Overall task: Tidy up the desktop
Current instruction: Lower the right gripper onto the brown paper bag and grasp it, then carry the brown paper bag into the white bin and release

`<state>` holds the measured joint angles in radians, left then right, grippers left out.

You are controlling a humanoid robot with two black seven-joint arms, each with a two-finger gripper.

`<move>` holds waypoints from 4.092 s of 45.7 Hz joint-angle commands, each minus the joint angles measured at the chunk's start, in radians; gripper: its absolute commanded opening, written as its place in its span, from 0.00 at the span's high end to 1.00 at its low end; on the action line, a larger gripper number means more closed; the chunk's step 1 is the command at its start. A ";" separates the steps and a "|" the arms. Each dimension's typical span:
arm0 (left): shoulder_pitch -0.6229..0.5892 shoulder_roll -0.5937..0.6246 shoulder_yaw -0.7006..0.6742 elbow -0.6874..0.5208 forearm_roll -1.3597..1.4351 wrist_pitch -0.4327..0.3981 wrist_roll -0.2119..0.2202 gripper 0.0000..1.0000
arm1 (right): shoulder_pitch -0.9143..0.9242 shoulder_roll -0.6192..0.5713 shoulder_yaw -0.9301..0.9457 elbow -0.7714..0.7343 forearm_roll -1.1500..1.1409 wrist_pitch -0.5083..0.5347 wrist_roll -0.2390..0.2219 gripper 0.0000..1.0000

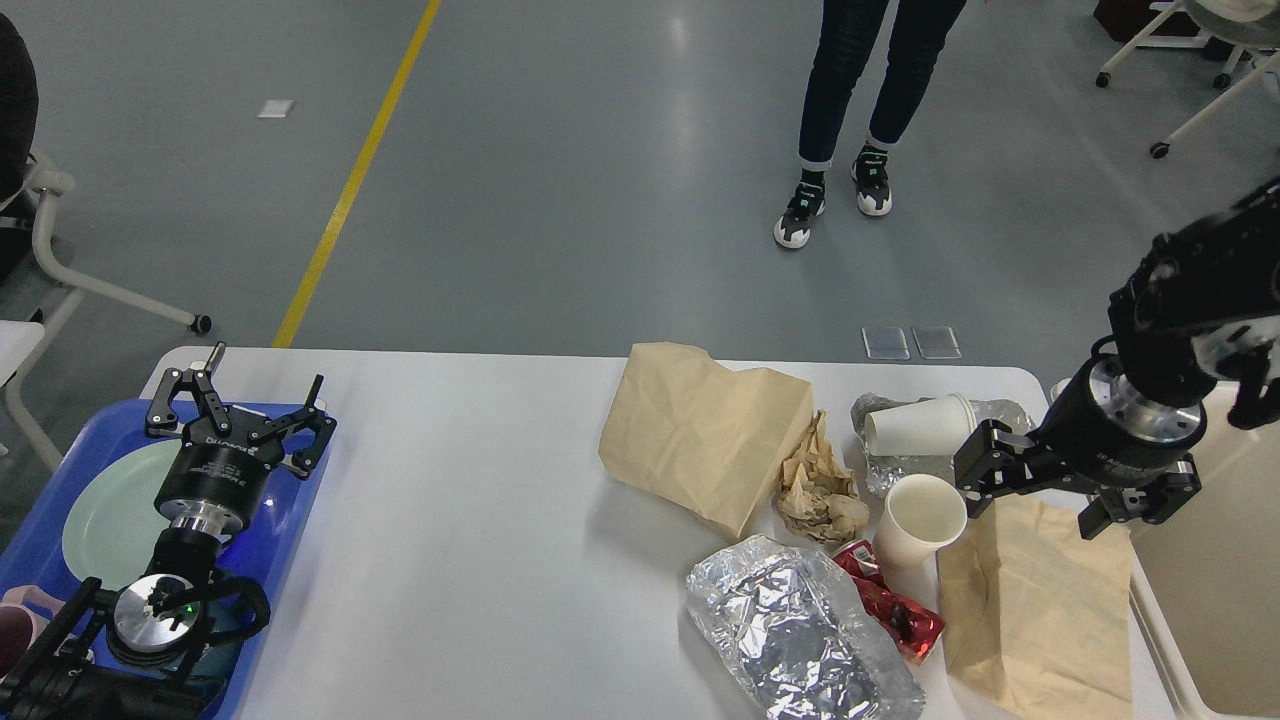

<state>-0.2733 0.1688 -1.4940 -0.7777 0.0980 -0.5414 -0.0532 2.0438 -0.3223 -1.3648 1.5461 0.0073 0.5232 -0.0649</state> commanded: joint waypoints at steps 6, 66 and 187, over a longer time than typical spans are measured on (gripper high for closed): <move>0.000 0.000 0.000 0.000 -0.001 0.000 0.000 0.03 | -0.210 -0.035 0.013 -0.106 -0.004 -0.109 -0.001 0.04; 0.000 0.000 0.000 0.000 0.000 0.000 0.001 0.03 | -0.769 0.037 0.133 -0.489 0.010 -0.367 -0.003 0.52; 0.000 0.000 0.000 0.000 0.000 0.000 0.001 0.03 | -0.299 -0.420 -0.082 -0.598 0.080 -0.103 -0.013 1.00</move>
<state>-0.2735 0.1688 -1.4941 -0.7777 0.0978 -0.5412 -0.0529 1.9335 -0.7035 -1.5668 1.0849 0.0874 0.4830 -0.0778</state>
